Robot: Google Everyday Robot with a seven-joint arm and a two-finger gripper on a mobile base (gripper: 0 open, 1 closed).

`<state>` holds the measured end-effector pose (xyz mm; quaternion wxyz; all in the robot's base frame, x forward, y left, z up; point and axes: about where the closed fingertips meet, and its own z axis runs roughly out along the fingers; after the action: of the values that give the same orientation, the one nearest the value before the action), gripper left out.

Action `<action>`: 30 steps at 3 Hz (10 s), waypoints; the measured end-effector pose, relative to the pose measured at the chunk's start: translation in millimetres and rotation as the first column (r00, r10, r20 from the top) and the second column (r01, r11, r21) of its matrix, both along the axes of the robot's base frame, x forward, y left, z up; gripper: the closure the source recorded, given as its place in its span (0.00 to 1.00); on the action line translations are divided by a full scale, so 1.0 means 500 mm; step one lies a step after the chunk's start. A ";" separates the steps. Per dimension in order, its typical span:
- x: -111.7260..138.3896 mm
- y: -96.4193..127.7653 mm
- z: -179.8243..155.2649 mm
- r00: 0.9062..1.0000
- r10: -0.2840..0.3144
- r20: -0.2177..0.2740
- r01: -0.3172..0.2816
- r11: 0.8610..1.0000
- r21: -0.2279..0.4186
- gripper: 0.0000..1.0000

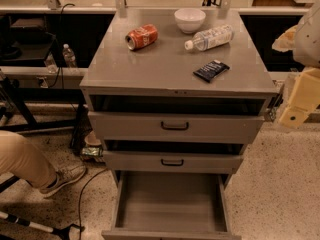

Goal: Place rxbar blueberry into bottom drawer

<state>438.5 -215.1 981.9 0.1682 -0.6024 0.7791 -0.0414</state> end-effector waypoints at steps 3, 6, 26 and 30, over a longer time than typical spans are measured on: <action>0.153 -0.007 -0.031 0.989 -0.123 0.083 0.108 0.981 0.163 0.00; 0.202 -0.003 -0.049 0.986 -0.147 0.084 0.125 0.966 0.226 0.00; 0.372 0.041 -0.088 0.936 -0.319 0.145 0.197 0.822 0.535 1.00; 0.249 -0.021 -0.238 0.906 -0.422 0.034 0.336 0.765 0.549 1.00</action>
Offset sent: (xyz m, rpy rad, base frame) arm 0.0703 -0.0023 -0.0109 0.1348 -0.0991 -0.0932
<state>562.8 -225.5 863.0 0.3763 -0.3567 0.8497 0.0956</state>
